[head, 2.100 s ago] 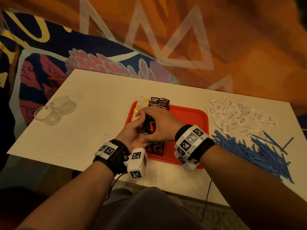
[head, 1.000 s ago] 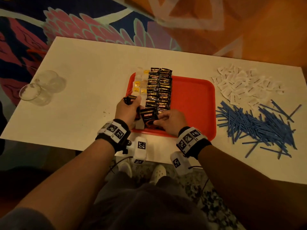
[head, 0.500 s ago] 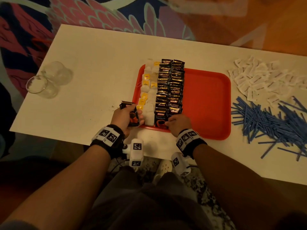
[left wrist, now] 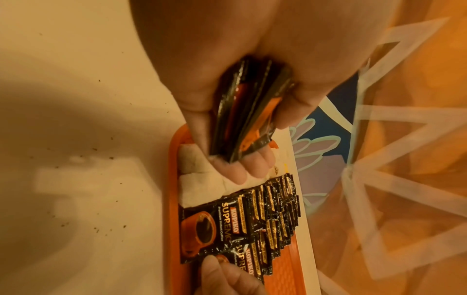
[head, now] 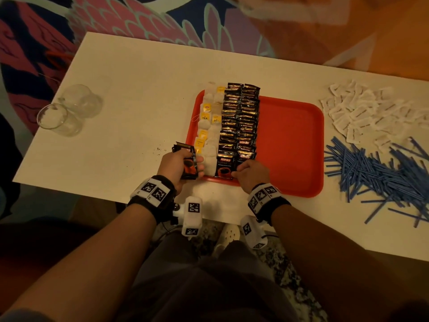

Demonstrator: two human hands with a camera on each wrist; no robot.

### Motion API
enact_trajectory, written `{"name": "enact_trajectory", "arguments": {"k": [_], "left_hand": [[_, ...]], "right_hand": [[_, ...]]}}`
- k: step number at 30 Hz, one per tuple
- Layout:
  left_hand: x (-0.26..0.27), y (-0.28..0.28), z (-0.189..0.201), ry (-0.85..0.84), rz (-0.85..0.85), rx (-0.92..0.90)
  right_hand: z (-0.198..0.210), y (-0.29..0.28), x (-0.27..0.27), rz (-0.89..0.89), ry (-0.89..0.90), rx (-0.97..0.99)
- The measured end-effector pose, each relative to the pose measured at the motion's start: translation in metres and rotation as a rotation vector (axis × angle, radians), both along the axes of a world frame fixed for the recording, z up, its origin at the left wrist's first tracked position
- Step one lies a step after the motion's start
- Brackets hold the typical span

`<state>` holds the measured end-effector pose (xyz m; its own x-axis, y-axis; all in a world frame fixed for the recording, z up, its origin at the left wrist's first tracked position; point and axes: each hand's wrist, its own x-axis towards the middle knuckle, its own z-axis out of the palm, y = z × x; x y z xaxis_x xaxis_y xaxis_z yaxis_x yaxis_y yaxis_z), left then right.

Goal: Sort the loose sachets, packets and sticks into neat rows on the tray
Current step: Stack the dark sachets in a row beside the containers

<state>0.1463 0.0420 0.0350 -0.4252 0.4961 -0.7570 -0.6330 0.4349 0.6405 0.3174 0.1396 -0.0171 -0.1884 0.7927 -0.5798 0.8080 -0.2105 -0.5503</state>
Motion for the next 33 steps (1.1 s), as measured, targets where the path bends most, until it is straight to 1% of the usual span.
{"name": "enact_trajectory", "arguments": {"k": [5, 8, 12, 15, 19, 23, 25, 27, 29, 31, 33], "left_hand": [[0.007, 0.007, 0.001, 0.143, -0.067, 0.021], [0.014, 0.013, 0.004, 0.228, -0.071, 0.013], [0.029, 0.024, 0.01, 0.275, -0.096, 0.042], [0.039, 0.029, 0.014, 0.264, -0.134, 0.092], [0.035, 0.032, 0.019, 0.135, -0.034, 0.102], [0.035, 0.03, 0.015, 0.167, -0.049, 0.027], [0.038, 0.029, 0.013, 0.204, -0.061, 0.02], [0.038, 0.029, 0.01, 0.286, -0.087, 0.035], [0.036, 0.028, 0.005, 0.444, -0.161, 0.03], [0.031, 0.025, -0.003, 0.647, -0.291, -0.014], [0.028, 0.023, -0.01, 0.8, -0.453, -0.071]], "right_hand": [[0.014, 0.003, 0.013, 0.055, 0.09, 0.072], [0.028, 0.004, 0.012, 0.089, 0.235, 0.08], [0.049, 0.0, 0.001, 0.05, 0.477, -0.101], [0.059, -0.002, -0.004, 0.086, 0.557, -0.134], [0.065, 0.003, 0.001, 0.156, 0.507, -0.103], [0.066, 0.006, 0.003, 0.273, 0.422, -0.021], [0.062, 0.006, 0.003, 0.304, 0.361, 0.034], [0.055, 0.006, 0.006, 0.305, 0.29, 0.079], [0.045, 0.007, 0.013, 0.279, 0.235, 0.076], [0.033, 0.009, 0.022, 0.255, 0.162, 0.061], [0.021, 0.011, 0.033, 0.213, 0.104, 0.039]]}}
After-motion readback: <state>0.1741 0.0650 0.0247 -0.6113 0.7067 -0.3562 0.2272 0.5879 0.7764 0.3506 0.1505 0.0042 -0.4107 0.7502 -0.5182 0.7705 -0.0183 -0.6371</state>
